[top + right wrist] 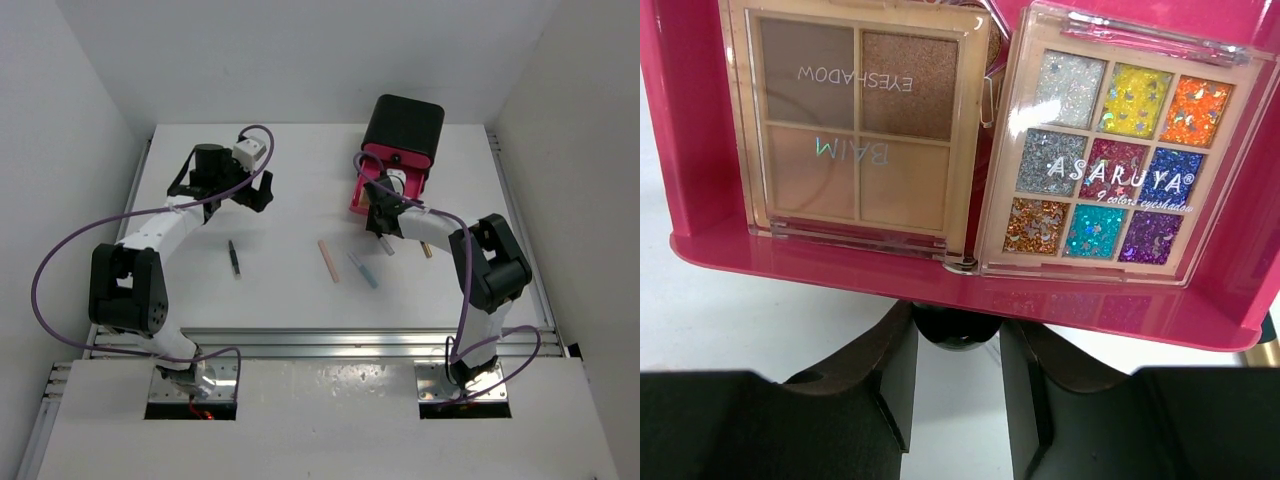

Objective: Organize the makeup

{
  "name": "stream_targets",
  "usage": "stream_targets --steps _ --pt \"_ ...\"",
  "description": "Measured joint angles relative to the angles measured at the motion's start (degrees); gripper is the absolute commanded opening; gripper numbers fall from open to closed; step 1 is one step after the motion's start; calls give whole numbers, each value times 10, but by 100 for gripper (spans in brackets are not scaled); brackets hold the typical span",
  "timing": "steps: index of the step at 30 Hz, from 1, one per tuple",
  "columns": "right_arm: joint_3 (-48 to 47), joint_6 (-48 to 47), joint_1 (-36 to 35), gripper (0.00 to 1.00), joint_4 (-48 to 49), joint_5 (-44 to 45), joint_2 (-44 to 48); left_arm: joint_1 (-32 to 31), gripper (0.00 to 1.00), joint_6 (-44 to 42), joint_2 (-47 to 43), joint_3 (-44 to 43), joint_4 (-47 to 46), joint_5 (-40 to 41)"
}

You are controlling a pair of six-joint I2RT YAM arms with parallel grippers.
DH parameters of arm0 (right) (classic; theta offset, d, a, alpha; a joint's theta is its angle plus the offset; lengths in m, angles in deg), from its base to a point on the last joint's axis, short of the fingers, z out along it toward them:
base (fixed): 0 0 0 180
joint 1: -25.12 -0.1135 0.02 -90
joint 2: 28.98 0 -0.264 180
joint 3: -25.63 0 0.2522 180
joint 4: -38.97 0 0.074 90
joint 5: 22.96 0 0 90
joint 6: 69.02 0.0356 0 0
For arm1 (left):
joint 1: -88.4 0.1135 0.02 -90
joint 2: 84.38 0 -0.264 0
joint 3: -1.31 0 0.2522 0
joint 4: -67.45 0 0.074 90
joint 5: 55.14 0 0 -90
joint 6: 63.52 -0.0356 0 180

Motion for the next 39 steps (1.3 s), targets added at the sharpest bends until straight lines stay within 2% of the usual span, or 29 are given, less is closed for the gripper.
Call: stream_targets --steps 17,25,33,36,39 --pt "-37 -28 9 0 38 56 10 0 99 -5 0 0 -4 0" --pt "-118 -55 50 0 30 37 -52 0 99 -10 0 0 -5 0" --pt "-188 -85 93 0 33 -20 -103 0 99 -16 0 0 -3 6" --pt "-197 -88 104 4 35 -40 -109 0 99 -19 0 0 0 6" --pt "-213 -95 117 13 40 -61 -122 0 99 -20 0 0 1 6"
